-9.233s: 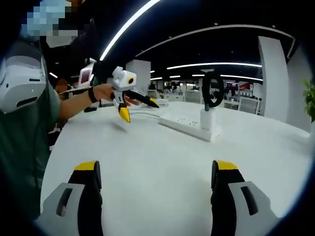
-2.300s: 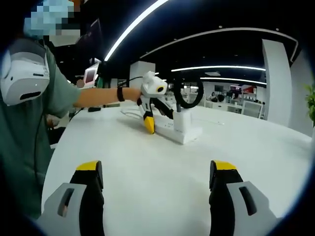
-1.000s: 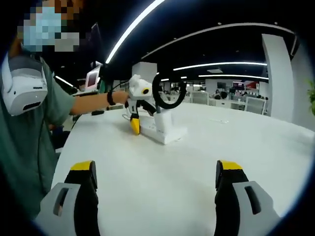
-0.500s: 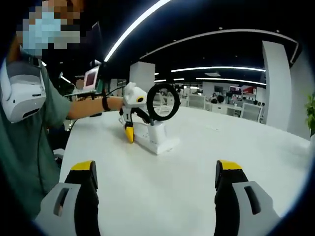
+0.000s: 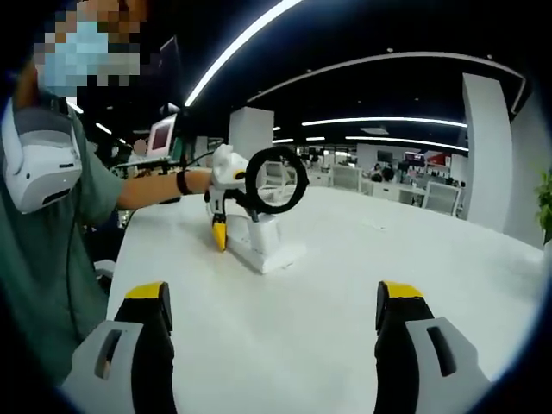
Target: Straighten the power strip on the desk, plug the charger into it
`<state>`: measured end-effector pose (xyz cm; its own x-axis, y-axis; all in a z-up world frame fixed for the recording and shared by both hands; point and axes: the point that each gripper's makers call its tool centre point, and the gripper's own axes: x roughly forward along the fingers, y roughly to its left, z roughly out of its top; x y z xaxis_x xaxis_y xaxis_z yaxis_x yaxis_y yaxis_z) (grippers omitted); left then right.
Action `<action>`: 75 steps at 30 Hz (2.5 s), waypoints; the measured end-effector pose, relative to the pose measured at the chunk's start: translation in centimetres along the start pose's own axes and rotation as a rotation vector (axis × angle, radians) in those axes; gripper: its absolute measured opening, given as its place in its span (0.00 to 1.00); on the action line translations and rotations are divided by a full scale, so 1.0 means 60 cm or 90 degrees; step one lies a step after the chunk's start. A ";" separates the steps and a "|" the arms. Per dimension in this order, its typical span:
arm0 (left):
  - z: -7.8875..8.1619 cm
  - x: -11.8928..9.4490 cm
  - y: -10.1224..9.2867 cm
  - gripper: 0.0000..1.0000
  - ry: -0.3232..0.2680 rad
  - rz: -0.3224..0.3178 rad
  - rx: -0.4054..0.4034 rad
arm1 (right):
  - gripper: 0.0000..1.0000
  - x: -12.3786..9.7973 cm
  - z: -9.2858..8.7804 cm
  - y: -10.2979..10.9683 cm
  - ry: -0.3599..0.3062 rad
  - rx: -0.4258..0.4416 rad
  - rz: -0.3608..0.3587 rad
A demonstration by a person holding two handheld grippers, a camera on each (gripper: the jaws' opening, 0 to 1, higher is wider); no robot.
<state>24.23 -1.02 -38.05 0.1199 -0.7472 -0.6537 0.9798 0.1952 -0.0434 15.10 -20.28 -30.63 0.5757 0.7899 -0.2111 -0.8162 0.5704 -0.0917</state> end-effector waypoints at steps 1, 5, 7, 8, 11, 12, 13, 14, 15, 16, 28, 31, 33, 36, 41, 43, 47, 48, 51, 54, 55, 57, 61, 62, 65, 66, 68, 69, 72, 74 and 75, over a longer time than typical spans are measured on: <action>-0.001 0.000 -0.002 0.75 -0.001 -0.003 0.003 | 0.98 0.000 -0.001 0.001 0.001 -0.001 0.000; -0.002 -0.001 -0.012 0.75 -0.001 -0.010 0.009 | 0.97 0.002 -0.001 0.007 0.002 -0.005 0.004; -0.003 -0.001 -0.016 0.75 0.001 -0.010 0.009 | 0.97 0.002 0.000 0.009 -0.001 -0.007 0.006; -0.004 -0.001 -0.017 0.75 0.003 -0.009 0.008 | 0.97 0.003 -0.001 0.010 0.000 -0.006 0.007; -0.006 -0.002 -0.023 0.75 0.007 -0.011 0.010 | 0.97 0.005 -0.003 0.012 0.002 -0.005 0.011; -0.007 -0.002 -0.025 0.75 0.006 -0.013 0.012 | 0.96 0.007 -0.004 0.012 0.002 -0.006 0.011; -0.007 -0.003 -0.028 0.75 0.004 -0.014 0.013 | 0.96 0.007 -0.004 0.013 0.002 -0.007 0.012; -0.008 -0.003 -0.029 0.75 0.003 -0.015 0.014 | 0.96 0.009 -0.004 0.013 0.003 -0.007 0.014; -0.008 -0.003 -0.031 0.75 0.002 -0.016 0.014 | 0.96 0.009 -0.005 0.014 0.004 -0.007 0.014; -0.008 -0.002 -0.033 0.75 0.000 -0.015 0.017 | 0.96 0.011 -0.006 0.014 0.006 -0.007 0.015; -0.012 -0.003 -0.054 0.75 0.004 -0.017 0.016 | 0.96 0.022 -0.012 0.029 0.016 -0.013 0.037; -0.013 -0.002 -0.056 0.75 0.008 -0.015 0.015 | 0.96 0.023 -0.008 0.028 0.012 -0.009 0.037; -0.014 -0.002 -0.059 0.75 0.009 -0.015 0.015 | 0.96 0.023 -0.009 0.027 0.014 -0.012 0.035; -0.014 -0.003 -0.065 0.75 0.006 -0.017 0.016 | 0.96 0.024 -0.010 0.027 0.018 -0.013 0.035; -0.015 -0.005 -0.070 0.75 0.003 -0.022 0.020 | 0.95 0.025 -0.010 0.029 0.020 -0.018 0.036; -0.016 -0.005 -0.072 0.75 0.003 -0.023 0.020 | 0.95 0.026 -0.009 0.030 0.019 -0.021 0.036; -0.016 -0.006 -0.074 0.75 0.006 -0.021 0.018 | 0.95 0.028 -0.011 0.032 0.021 -0.022 0.036; -0.017 -0.006 -0.074 0.75 0.007 -0.019 0.017 | 0.95 0.028 -0.011 0.033 0.022 -0.022 0.036; -0.017 -0.007 -0.075 0.75 0.005 -0.015 0.015 | 0.94 0.028 -0.012 0.033 0.023 -0.021 0.037; -0.017 -0.008 -0.075 0.75 -0.002 -0.016 0.014 | 0.94 0.029 -0.012 0.033 0.025 -0.023 0.037; -0.017 -0.008 -0.076 0.75 0.000 -0.017 0.014 | 0.94 0.029 -0.013 0.033 0.027 -0.026 0.036; -0.017 -0.008 -0.076 0.76 0.005 -0.017 0.014 | 0.94 0.030 -0.013 0.034 0.029 -0.026 0.038; -0.017 -0.008 -0.076 0.76 -0.004 -0.021 0.017 | 0.95 0.032 -0.010 0.036 0.026 -0.027 0.040; -0.017 -0.009 -0.076 0.76 -0.009 -0.020 0.016 | 0.95 0.032 -0.009 0.036 0.025 -0.027 0.039; -0.015 -0.009 -0.075 0.77 -0.017 -0.018 0.016 | 0.95 0.033 -0.010 0.035 0.028 -0.029 0.035; -0.015 -0.008 -0.075 0.77 -0.020 -0.016 0.016 | 0.95 0.033 -0.010 0.035 0.027 -0.028 0.036; -0.015 -0.008 -0.074 0.77 -0.027 -0.012 0.016 | 0.95 0.033 -0.010 0.035 0.028 -0.027 0.036; -0.015 -0.008 -0.074 0.77 -0.028 -0.011 0.016 | 0.95 0.033 -0.011 0.035 0.029 -0.028 0.035; -0.015 -0.007 -0.073 0.77 -0.019 -0.012 0.017 | 0.95 0.033 -0.011 0.035 0.029 -0.026 0.035; -0.016 -0.008 -0.072 0.77 -0.018 -0.011 0.018 | 0.94 0.033 -0.011 0.035 0.030 -0.027 0.035; -0.016 -0.008 -0.072 0.77 -0.019 -0.012 0.018 | 0.94 0.033 -0.013 0.035 0.032 -0.027 0.034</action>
<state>19.76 -0.91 -38.25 0.1056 -0.7697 -0.6296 0.9860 0.1633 -0.0343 14.50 -17.71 -31.97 0.5291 0.8061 -0.2652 -0.8476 0.5168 -0.1203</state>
